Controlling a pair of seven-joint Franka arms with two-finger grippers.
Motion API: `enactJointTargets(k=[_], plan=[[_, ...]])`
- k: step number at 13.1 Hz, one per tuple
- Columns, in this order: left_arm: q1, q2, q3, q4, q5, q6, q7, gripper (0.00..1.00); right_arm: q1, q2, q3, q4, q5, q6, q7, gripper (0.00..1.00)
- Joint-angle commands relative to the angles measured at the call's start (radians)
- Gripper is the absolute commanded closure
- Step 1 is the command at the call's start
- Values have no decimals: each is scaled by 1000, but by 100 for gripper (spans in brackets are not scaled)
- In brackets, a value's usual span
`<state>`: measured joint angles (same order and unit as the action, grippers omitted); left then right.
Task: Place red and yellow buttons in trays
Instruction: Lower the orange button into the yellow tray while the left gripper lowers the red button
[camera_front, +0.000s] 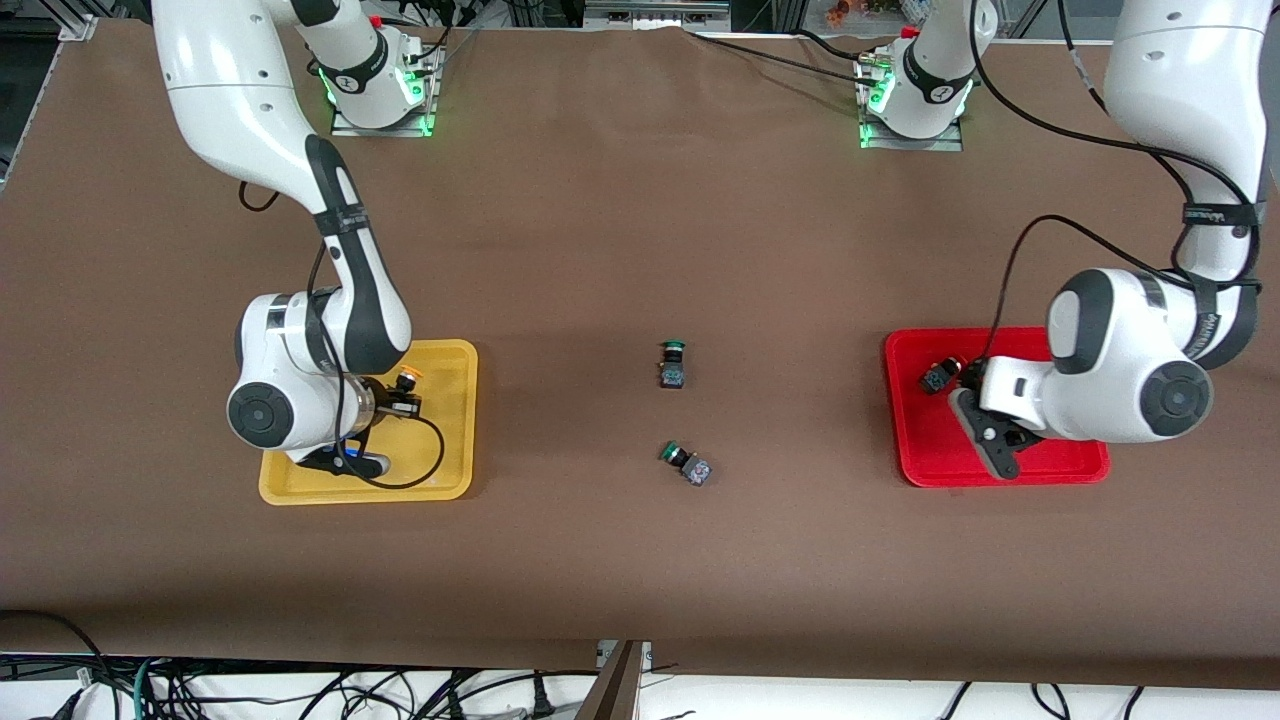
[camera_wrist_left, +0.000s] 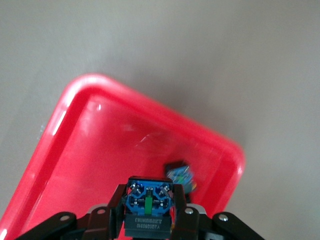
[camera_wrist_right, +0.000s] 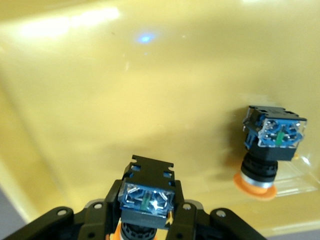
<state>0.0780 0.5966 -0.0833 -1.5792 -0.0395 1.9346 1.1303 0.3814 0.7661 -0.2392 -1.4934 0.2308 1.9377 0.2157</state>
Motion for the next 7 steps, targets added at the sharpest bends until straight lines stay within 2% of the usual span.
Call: enactJointTargets(k=[1, 2, 3, 5, 7], plan=[[9, 6, -18, -57, 10, 72, 117, 38, 14, -11, 3, -21, -4, 40, -15, 0], [9, -1, -23, -65, 19, 69, 124, 0, 8, -17, 1, 10, -7, 29, -21, 0], [0, -23, -24, -62, 18, 57, 123, 0, 5, -34, -2, 40, -11, 0, -21, 0], [2, -55, -24, -39, 12, -29, 64, 0, 1, -82, -41, 93, -8, -151, -71, 0], [2, -127, -24, -25, 10, -145, -100, 0, 1, -140, -84, 169, -8, -297, -177, 0]])
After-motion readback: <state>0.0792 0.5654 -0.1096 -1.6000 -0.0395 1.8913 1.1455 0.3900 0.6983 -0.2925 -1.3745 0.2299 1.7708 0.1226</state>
